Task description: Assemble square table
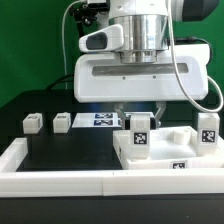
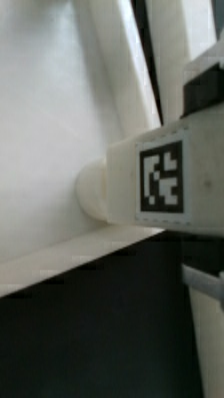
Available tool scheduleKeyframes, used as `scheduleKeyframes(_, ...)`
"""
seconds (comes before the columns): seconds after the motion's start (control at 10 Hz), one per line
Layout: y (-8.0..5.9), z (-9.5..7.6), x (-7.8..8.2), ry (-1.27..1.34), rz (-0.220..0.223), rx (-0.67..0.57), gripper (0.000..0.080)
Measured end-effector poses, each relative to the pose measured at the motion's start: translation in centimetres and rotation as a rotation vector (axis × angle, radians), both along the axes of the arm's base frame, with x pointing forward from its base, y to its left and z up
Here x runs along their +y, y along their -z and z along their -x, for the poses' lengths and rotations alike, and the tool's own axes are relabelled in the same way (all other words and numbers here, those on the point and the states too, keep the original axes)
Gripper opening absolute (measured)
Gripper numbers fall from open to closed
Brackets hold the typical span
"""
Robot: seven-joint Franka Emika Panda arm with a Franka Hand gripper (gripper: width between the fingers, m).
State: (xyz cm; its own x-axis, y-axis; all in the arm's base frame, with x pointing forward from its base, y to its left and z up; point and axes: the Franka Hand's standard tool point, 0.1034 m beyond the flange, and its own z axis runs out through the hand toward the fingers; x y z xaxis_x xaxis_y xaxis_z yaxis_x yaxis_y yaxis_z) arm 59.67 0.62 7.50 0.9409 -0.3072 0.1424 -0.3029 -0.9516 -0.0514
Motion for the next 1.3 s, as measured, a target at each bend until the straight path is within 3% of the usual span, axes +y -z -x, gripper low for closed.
scheduleKeyframes(1.0, 0.21, 0.25, 0.27, 0.943, -0.16, 0.01, 0.0291)
scheduleKeyframes(1.3, 0.31, 0.27, 0.58, 1.229, -0.23, 0.031, 0.0291)
